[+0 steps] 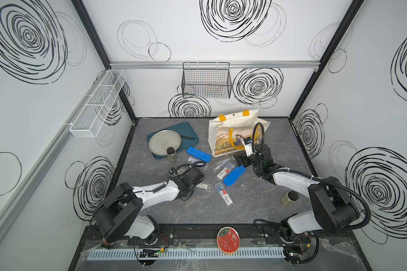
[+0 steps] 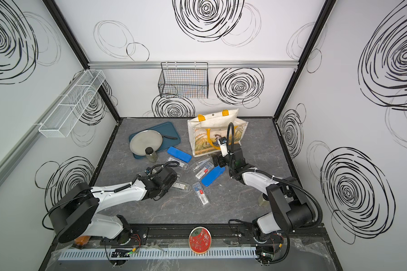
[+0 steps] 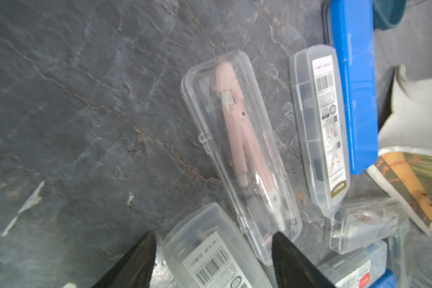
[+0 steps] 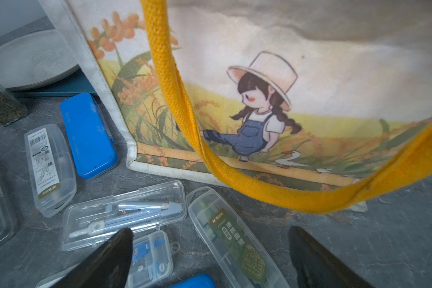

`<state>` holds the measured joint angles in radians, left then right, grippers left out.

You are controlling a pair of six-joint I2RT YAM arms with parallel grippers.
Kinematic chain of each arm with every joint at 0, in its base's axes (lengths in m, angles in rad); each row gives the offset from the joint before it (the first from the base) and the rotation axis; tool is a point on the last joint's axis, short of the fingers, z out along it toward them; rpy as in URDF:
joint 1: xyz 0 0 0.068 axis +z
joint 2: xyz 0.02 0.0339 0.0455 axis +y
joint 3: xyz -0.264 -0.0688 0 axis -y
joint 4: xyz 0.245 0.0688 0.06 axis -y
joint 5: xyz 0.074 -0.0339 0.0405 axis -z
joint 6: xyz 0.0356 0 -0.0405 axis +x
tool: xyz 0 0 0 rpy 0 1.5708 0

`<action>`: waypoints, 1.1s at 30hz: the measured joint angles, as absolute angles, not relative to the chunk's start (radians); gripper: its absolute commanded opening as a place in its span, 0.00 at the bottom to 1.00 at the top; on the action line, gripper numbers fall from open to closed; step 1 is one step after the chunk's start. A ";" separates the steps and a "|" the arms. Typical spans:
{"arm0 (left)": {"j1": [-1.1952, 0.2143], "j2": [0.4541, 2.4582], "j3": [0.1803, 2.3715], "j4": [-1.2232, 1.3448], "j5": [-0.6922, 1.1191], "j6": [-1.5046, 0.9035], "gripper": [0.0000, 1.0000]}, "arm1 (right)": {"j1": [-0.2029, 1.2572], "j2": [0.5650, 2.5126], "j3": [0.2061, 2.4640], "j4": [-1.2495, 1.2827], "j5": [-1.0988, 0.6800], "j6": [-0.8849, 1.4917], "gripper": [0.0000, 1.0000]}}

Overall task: Put the compass set into the canvas bag
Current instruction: Pick up the compass set at the center of the board.

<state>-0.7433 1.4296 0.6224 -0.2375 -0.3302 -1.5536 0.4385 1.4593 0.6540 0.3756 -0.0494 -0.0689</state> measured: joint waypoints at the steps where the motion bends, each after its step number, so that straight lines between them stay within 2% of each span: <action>1: -0.743 1.438 0.632 -0.247 -0.321 -1.539 0.78 | 0.439 1.461 0.654 0.377 -0.051 -0.069 1.00; 13: -0.753 1.567 0.799 -0.396 -0.230 -1.449 0.78 | 0.439 1.464 0.648 0.403 -0.063 -0.068 1.00; 33: -0.791 1.715 0.962 -0.532 -0.212 -1.292 0.75 | 0.441 1.464 0.637 0.423 -0.115 -0.045 1.00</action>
